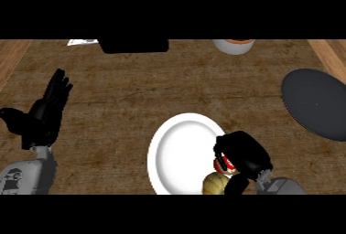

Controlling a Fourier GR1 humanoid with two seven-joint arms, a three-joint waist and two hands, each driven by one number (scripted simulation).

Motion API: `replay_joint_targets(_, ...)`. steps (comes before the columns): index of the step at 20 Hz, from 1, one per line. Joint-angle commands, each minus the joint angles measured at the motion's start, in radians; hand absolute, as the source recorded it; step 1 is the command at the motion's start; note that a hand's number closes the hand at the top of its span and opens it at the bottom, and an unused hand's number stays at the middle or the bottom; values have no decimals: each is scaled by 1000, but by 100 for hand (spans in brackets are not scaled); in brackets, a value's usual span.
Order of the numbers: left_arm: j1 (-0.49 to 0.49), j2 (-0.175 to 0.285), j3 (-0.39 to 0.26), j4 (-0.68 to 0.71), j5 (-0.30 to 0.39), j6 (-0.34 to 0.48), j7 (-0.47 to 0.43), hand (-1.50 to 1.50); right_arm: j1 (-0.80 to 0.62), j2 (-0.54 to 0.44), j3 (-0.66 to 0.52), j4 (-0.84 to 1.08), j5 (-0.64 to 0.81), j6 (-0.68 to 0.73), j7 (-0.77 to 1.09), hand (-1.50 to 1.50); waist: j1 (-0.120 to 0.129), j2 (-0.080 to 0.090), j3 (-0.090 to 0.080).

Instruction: Pick the cupcake from the plate and place it in the pan

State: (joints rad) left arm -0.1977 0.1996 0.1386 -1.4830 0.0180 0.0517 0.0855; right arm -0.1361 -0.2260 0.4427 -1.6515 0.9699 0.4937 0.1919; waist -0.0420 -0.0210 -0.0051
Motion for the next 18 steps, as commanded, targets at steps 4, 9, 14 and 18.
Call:
replay_joint_targets(4, 20, -15, 4, 4, -25, 37, -23, 0, 275, -169, -78, -476, -6, -170, -83, 150, -35, 2, 5)
replay_joint_targets(9, 49, 9, 4, -41, -10, 0, -10, 0, 478, -195, -232, -702, -100, -265, -137, 150, 1, 11, 6)
replay_joint_targets(14, 19, -64, -59, 3, -56, 39, -41, 0, 496, -177, -502, -731, -317, -262, -172, 150, 18, 19, 6)
replay_joint_targets(18, -37, -21, -34, -1, -30, 12, 19, 0, 392, -115, -636, -584, -511, -254, -195, 150, 29, 22, 7)
